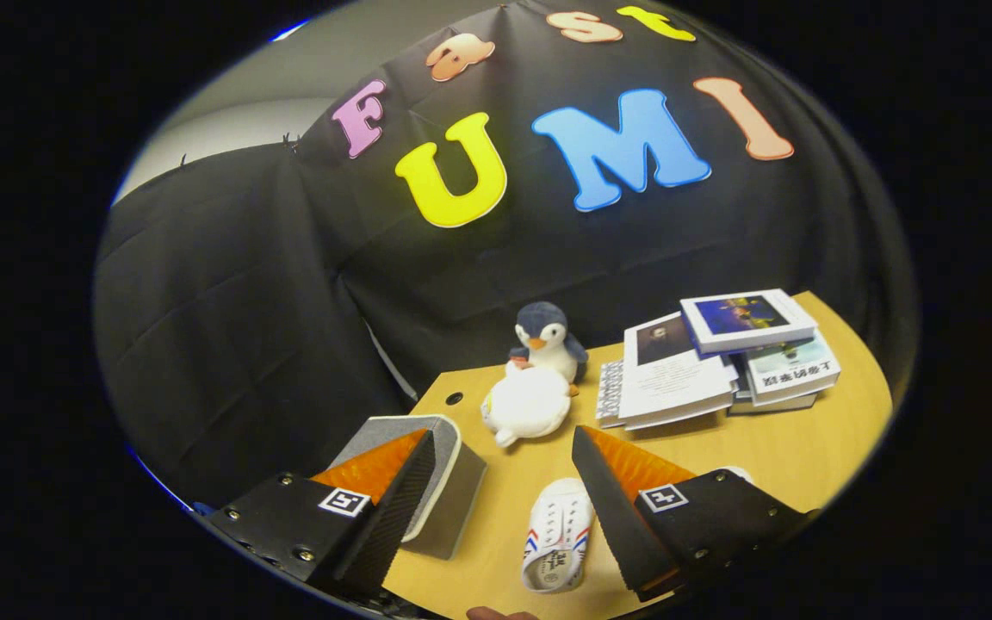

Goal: Open the storage box then place both shoes into the box .Put the left shoe in first, then the right shoe, with the right side of both shoes facing outward in a uniform manner.

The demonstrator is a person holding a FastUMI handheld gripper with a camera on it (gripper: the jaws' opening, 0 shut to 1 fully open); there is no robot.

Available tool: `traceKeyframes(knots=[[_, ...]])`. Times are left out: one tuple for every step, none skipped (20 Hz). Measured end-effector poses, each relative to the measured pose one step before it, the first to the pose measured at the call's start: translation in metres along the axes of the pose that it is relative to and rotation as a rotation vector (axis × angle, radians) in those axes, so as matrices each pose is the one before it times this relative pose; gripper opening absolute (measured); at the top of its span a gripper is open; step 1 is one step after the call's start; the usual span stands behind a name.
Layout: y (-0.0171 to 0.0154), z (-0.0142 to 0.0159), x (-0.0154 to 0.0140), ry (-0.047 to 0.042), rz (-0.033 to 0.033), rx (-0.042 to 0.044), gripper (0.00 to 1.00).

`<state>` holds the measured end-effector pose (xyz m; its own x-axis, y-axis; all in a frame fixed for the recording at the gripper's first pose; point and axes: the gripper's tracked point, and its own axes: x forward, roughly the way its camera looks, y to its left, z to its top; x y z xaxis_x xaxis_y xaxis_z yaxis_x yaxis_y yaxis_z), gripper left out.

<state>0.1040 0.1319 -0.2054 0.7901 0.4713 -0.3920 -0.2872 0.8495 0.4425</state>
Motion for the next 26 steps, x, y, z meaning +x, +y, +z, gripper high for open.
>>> traceKeyframes(knots=[[0.00542, -0.00725, 0.00907, 0.02378, 0.02761, 0.02502, 0.98], [0.00721, -0.01047, 0.0095, 0.03391, 0.03543, 0.03479, 0.98], [0.00381, -0.00871, 0.00939, 0.0326, 0.02405, 0.03106, 0.98], [0.0021, -0.00753, 0.00794, 0.02909, 0.02056, 0.02444, 0.98], [0.00332, -0.00754, 0.0084, 0.02873, 0.02807, 0.02728, 0.98], [0.00075, -0.00821, 0.01168, 0.02846, 0.0214, 0.03013, 0.98], [-0.00168, -0.00667, 0.00894, 0.02467, 0.00745, 0.0254, 0.98], [-0.00017, -0.00506, 0.00757, 0.02006, 0.01, 0.02649, 0.98], [0.00078, -0.00315, 0.00629, 0.01428, 0.00904, 0.01369, 0.98], [0.00139, -0.00592, 0.00395, 0.01744, 0.00571, 0.00476, 0.97], [-0.00061, -0.00452, 0.00705, 0.01905, 0.01209, 0.00311, 0.98], [-0.00192, -0.00363, 0.00762, 0.02092, 0.00775, 0.01022, 0.97], [-0.00066, -0.00256, 0.00806, 0.02121, 0.01627, 0.01979, 0.97], [-0.00006, -0.00505, 0.00749, 0.0188, 0.01303, 0.02585, 0.97], [-0.00087, -0.00385, 0.00817, 0.02339, 0.01776, 0.03406, 0.97], [0.00158, -0.00327, 0.00797, 0.01669, 0.02552, 0.04081, 0.98], [0.00167, -0.00231, 0.00735, 0.017, 0.02231, 0.04009, 0.98], [-0.00222, -0.00221, 0.00658, 0.01053, 0.01165, 0.02825, 0.97], [-0.00306, -0.00144, 0.0069, 0.00998, 0.00622, 0.01755, 0.97], [-0.00161, -0.00521, 0.00808, 0.01921, 0.00593, 0.01101, 0.97], [-0.00159, -0.00318, 0.00438, 0.00875, 0.00531, 0.00906, 0.97], [-0.00028, -0.00541, 0.00482, 0.01517, 0.00758, 0.00704, 0.97], [0.0006, -0.00378, 0.00575, 0.01414, 0.01391, 0.00443, 0.97], [0.00031, -0.00414, 0.00427, 0.01494, 0.01219, 0.00366, 0.97], [0.00238, -0.00319, 0.00314, 0.00925, 0.01547, 0.00419, 0.97], [0.00041, -0.00111, 0.00214, 0.00491, 0.00916, 0.00985, 0.96]])
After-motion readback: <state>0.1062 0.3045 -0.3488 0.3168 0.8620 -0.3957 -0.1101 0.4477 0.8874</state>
